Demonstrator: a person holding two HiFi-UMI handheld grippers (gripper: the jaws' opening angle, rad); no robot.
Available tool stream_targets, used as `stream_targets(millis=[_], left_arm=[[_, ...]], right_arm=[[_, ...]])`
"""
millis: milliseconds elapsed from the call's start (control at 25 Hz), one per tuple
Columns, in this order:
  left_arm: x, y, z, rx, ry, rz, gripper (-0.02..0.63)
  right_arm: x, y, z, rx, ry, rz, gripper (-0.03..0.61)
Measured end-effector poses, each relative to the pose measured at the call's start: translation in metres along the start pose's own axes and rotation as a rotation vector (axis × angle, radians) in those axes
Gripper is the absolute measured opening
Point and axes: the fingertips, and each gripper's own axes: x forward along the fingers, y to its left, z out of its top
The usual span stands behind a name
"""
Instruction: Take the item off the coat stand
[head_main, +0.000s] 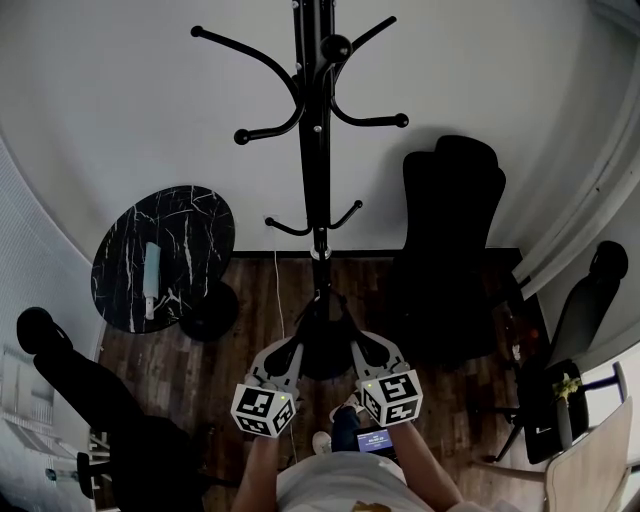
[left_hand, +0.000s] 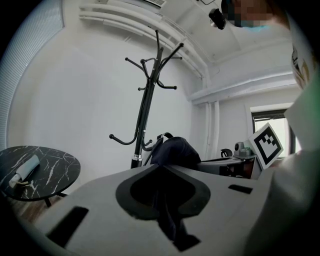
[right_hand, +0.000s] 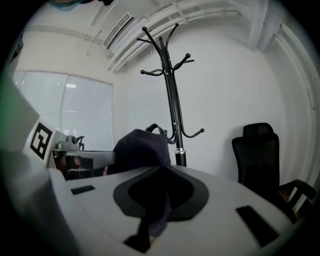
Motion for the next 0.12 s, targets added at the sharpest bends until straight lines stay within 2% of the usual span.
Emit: stream_targets(millis=[120], left_arm=[[-0.0011,0.0001,-0.0007,0.002,0.007,-0.004,0.035]], right_arm=[[0.0,0.0011,-0.0003,-0.001,0.002,0.001,0.035]])
